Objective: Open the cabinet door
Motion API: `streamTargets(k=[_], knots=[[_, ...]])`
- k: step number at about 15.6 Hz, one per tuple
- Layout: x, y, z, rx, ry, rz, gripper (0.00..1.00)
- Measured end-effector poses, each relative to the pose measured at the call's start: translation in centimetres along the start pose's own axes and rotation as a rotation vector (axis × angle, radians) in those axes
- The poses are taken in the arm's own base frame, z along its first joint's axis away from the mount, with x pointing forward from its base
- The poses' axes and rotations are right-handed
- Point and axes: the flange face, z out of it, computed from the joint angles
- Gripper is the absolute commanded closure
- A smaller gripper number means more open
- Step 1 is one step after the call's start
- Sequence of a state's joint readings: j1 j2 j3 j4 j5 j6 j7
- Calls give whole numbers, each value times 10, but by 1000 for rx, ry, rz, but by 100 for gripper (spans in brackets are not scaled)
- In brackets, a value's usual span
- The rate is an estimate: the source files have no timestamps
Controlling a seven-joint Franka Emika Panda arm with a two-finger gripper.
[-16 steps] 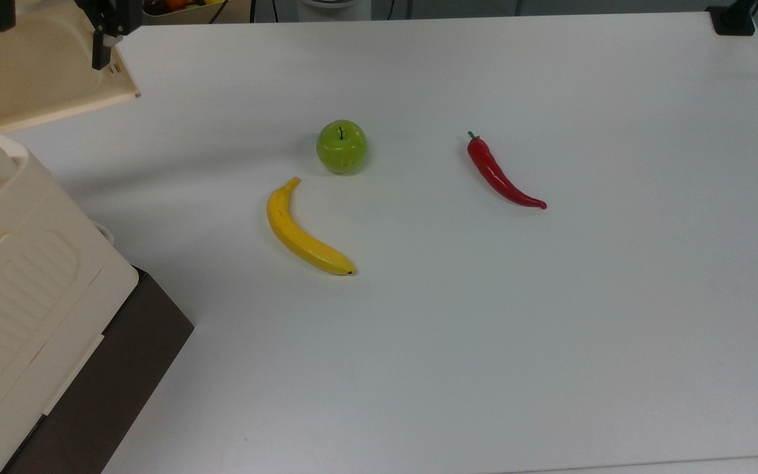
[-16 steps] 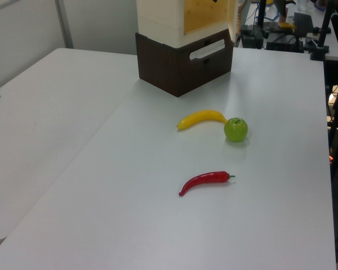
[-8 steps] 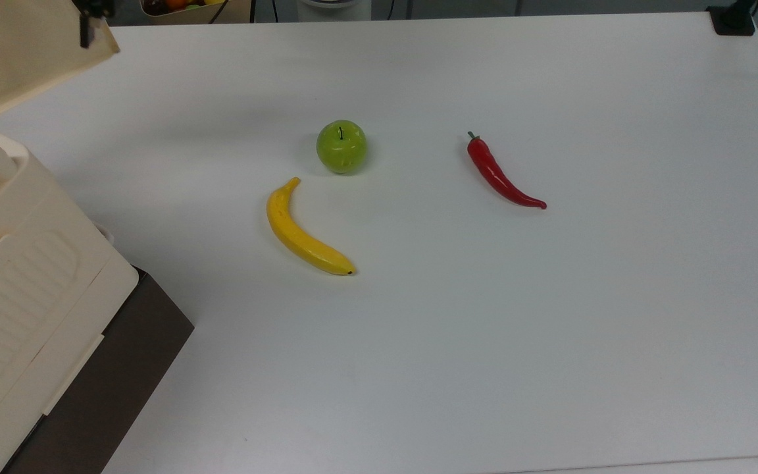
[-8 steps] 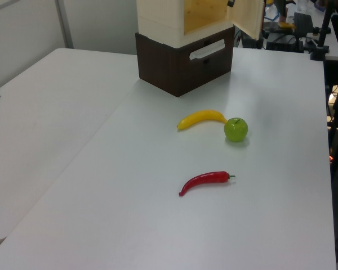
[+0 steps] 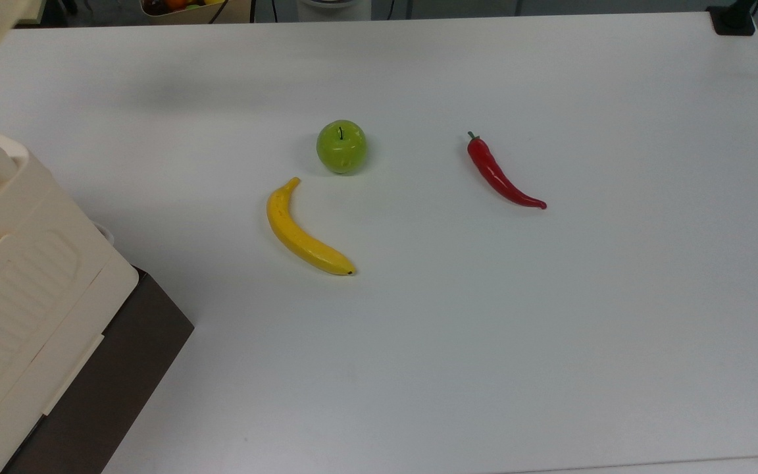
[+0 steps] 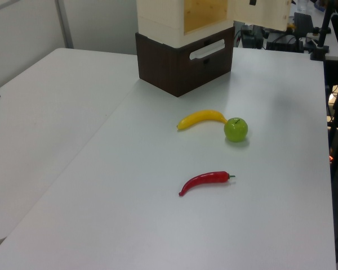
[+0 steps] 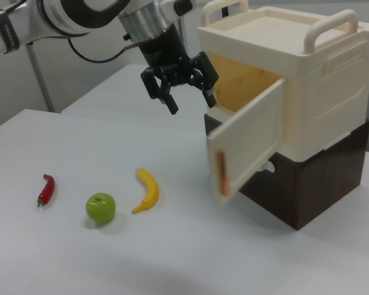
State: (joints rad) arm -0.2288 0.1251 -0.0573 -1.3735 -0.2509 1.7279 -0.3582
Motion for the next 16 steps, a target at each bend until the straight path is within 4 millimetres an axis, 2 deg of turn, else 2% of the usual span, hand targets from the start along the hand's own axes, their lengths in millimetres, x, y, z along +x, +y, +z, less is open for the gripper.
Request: streamTargets(k=[3, 5, 8, 11, 12, 14, 16], knots=[[2, -15, 2, 48, -18, -16, 0], [8, -40, 0, 144, -12, -30, 0], [24, -99, -8, 224, -15, -17, 0], [35, -170, -8, 248, -50, -5, 0], [36, -189, -7, 254, -61, -5, 0], [37, -218, -5, 263, -82, -2, 0], [36, -237, -2, 265, -100, 15, 0]])
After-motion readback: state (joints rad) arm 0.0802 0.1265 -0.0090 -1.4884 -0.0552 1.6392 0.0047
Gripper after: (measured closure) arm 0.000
